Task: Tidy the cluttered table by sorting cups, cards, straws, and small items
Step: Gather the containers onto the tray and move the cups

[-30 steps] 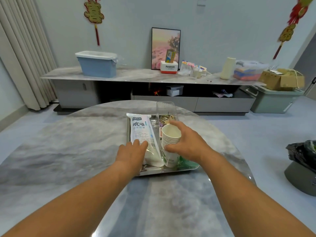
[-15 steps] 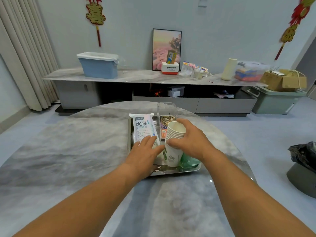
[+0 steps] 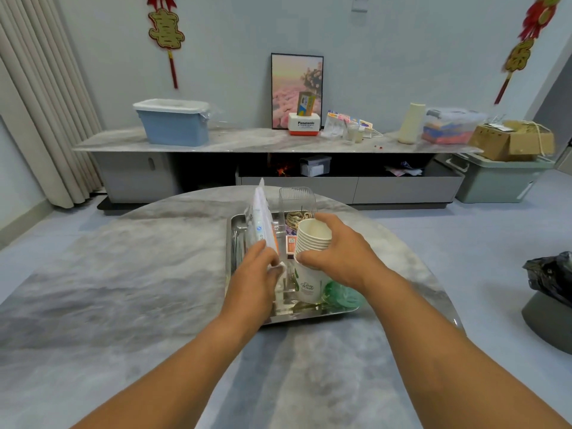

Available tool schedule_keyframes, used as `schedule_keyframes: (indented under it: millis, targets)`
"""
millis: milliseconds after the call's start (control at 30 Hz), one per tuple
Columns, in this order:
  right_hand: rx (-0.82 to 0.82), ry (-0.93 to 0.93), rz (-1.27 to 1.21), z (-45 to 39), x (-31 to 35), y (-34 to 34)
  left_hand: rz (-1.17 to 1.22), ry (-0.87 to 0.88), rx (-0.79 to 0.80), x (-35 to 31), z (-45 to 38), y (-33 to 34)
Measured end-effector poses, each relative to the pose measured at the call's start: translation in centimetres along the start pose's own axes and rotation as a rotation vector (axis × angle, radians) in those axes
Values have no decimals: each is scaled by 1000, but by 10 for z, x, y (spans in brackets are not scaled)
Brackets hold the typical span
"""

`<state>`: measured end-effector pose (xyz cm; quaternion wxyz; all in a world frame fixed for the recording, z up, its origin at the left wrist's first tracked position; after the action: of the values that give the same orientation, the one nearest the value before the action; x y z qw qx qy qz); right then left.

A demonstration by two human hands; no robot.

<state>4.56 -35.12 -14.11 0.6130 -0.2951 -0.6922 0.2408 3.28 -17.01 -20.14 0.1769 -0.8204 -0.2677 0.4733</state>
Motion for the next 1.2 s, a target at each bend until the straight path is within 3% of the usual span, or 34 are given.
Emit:
schedule_keyframes:
  millis: [133, 300, 367, 567, 633, 767, 833, 900, 1033, 1200]
  targets:
    - [72, -21, 76, 10, 0, 20, 128, -84, 79, -3, 10, -4]
    - [104, -23, 119, 14, -9, 21, -66, -82, 335, 1, 18, 10]
    - [124, -9, 97, 14, -13, 17, -86, -99, 363, 2, 25, 13]
    - [-4, 113, -169, 19, -12, -8, -92, -144, 221, 1, 39, 11]
    - [-50, 142, -105, 22, -25, -25, -121, -164, 167, 2, 37, 7]
    - [185, 411, 65, 27, -43, -33, -75, -183, -27, 0, 27, -6]
    - [356, 458, 131, 31, -38, -31, -19, -180, -120, -4, 25, -13]
    - [427, 419, 204, 34, -35, -25, 15, -177, -186, -3, 25, -19]
    - [294, 301, 308, 30, -35, -11, -48, -303, -279, 16, 34, -30]
    - [272, 252, 366, 26, -28, -11, 36, -440, -239, 34, 46, -37]
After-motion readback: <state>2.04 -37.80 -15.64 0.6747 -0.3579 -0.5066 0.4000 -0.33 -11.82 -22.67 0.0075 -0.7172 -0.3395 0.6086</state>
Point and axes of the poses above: each hand's wrist, its own z-axis away from the middle knuckle, its own y-axis out of the palm, x = y × z, the point moved 5 cm from there along -z, towards the middle knuckle, and after that the axes turned 3 degrees about -x, right-handed, at the moved point
